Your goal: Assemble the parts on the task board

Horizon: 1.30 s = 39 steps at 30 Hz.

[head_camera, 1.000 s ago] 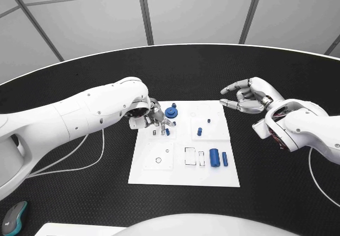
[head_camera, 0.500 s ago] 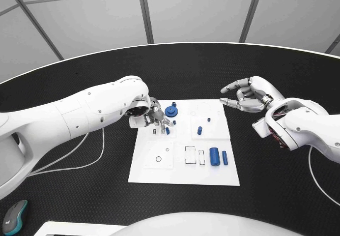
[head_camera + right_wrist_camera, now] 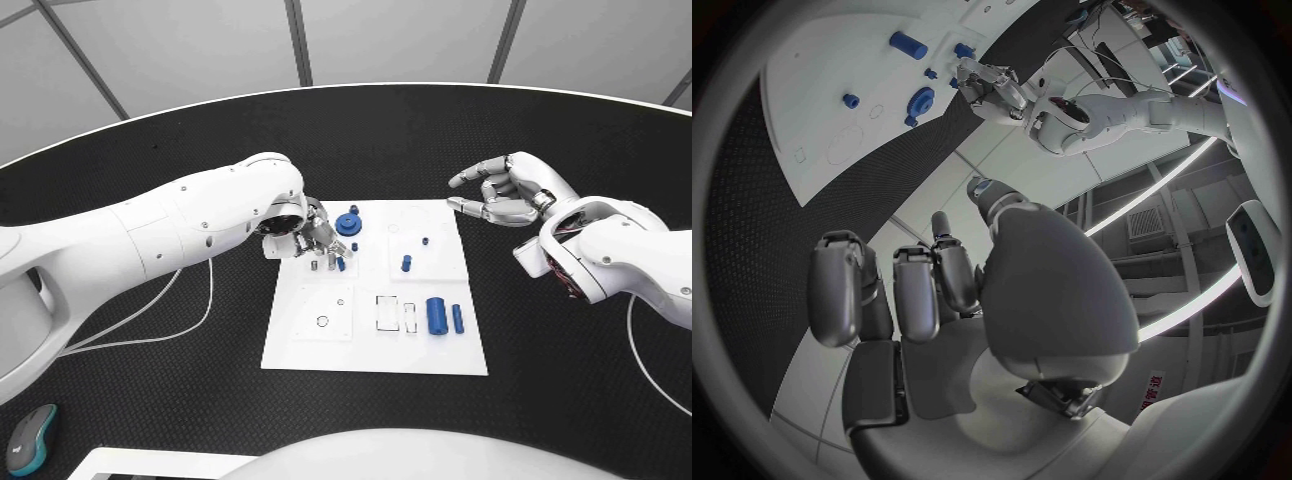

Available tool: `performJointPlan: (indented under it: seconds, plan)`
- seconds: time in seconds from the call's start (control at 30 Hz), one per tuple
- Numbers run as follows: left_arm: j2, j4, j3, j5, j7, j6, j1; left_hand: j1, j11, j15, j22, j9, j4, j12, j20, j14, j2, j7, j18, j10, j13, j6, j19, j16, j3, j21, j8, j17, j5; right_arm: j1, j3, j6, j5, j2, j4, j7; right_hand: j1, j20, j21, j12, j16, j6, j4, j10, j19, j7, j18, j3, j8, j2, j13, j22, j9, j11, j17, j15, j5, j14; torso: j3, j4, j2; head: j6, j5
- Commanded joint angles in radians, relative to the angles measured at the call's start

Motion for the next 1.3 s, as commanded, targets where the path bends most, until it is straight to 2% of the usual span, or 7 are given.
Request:
performJointPlan:
  seconds: [0.03,0.73,1.2,1.3]
  plan:
    - [0.001,0.000,-0.001,0.000,-0.032,0.000,0.000,0.013,-0.001,-0.005,0.000,0.002,0.000,0.007,-0.002,0.053,-0.001,0.000,-0.018,0.001,0.001,-0.007,0.004,-0.005,0.008,0.006,0.005,0.083,0.002,0.000,0.000,0.000,0.000,0.000,0.000,0.000,0.006,-0.009,-0.002,0.005,-0.004,0.006,0.005,0.006,0.016,0.002,0.014,0.003,0.005,-0.001,0.062,0.102,0.002,0.000,0.117,-0.007,0.006,0.063,0.0004,0.0002,-0.001,-0.002,0.000]
    - [0.003,0.002,-0.002,0.000,-0.033,0.012,0.000,0.042,-0.002,-0.005,0.002,0.008,-0.003,0.008,-0.002,0.053,-0.005,-0.001,-0.018,0.000,0.001,-0.010,0.003,-0.005,0.030,0.008,0.005,0.084,0.002,0.000,0.000,0.002,0.000,0.001,0.000,0.001,0.007,-0.009,-0.001,0.007,-0.004,0.006,0.005,0.007,0.017,0.002,0.014,0.003,0.005,-0.001,0.064,0.102,0.002,0.000,0.118,-0.007,0.008,0.063,0.0003,0.0000,-0.001,-0.006,0.000]
    - [0.004,-0.001,-0.003,0.000,-0.033,0.006,0.000,0.096,-0.004,-0.007,0.006,0.016,-0.006,0.007,-0.003,0.053,-0.004,-0.003,-0.019,-0.004,-0.002,-0.011,0.003,-0.007,0.117,0.010,-0.002,0.085,0.003,0.000,0.000,0.003,0.000,0.001,0.000,0.001,0.007,-0.010,-0.002,0.009,-0.003,0.006,0.005,0.010,0.017,0.002,0.014,0.004,0.006,0.000,0.066,0.102,0.002,-0.001,0.118,-0.007,0.010,0.063,0.0009,-0.0004,-0.001,-0.010,-0.001]
    - [0.004,0.000,-0.003,0.000,-0.033,0.006,0.000,0.107,-0.004,-0.008,0.006,0.018,-0.010,0.004,-0.004,0.053,-0.011,-0.003,-0.019,-0.007,-0.006,-0.013,0.002,-0.007,0.153,0.010,-0.005,0.086,0.004,0.000,0.000,0.005,0.000,0.001,0.000,0.001,0.007,-0.010,-0.002,0.009,-0.003,0.006,0.005,0.010,0.017,0.002,0.014,0.004,0.006,0.000,0.066,0.102,0.002,-0.001,0.118,-0.007,0.010,0.063,0.0014,-0.0010,0.000,-0.011,-0.001]
